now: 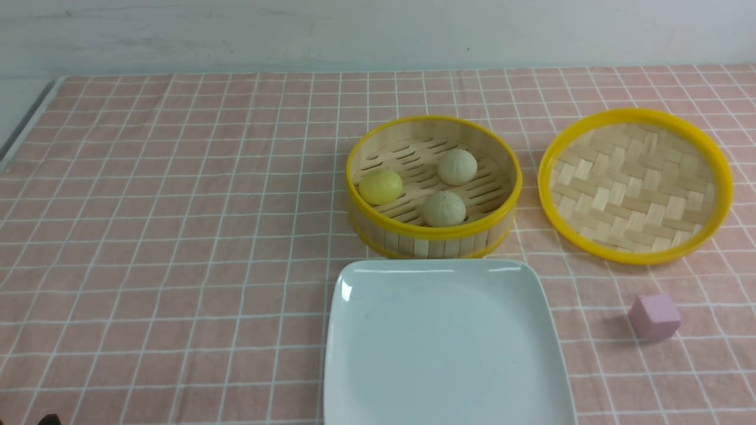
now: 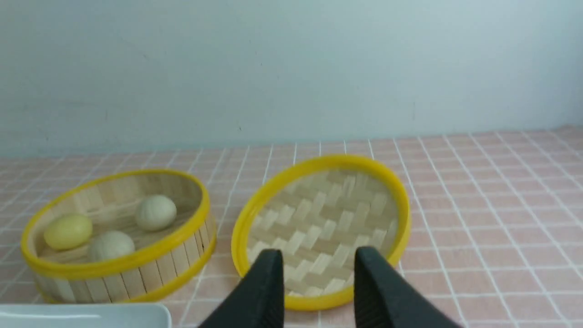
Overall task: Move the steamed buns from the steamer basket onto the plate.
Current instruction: Use the right arm to grab the steamed stuffed bun that is closest to it
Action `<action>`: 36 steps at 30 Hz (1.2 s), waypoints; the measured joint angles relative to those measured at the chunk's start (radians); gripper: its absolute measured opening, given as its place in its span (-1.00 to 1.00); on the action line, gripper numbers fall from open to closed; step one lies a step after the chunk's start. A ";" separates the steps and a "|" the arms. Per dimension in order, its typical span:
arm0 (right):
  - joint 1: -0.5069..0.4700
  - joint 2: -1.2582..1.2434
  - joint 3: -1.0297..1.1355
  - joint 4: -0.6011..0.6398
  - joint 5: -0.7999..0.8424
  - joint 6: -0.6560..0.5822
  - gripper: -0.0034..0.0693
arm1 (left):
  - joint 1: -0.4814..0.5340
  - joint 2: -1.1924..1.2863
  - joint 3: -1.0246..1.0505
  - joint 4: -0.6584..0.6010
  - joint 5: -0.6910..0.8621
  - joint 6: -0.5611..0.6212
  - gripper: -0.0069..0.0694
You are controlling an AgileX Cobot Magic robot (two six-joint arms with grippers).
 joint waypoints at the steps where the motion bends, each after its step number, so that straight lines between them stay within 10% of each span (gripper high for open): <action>1: 0.000 0.000 -0.029 0.000 0.022 -0.001 -0.24 | 0.000 0.000 0.000 0.000 0.000 0.000 0.18; 36: 0.000 -0.002 -0.096 0.136 0.052 -0.001 -0.24 | 0.000 0.000 0.000 0.000 0.000 0.000 0.18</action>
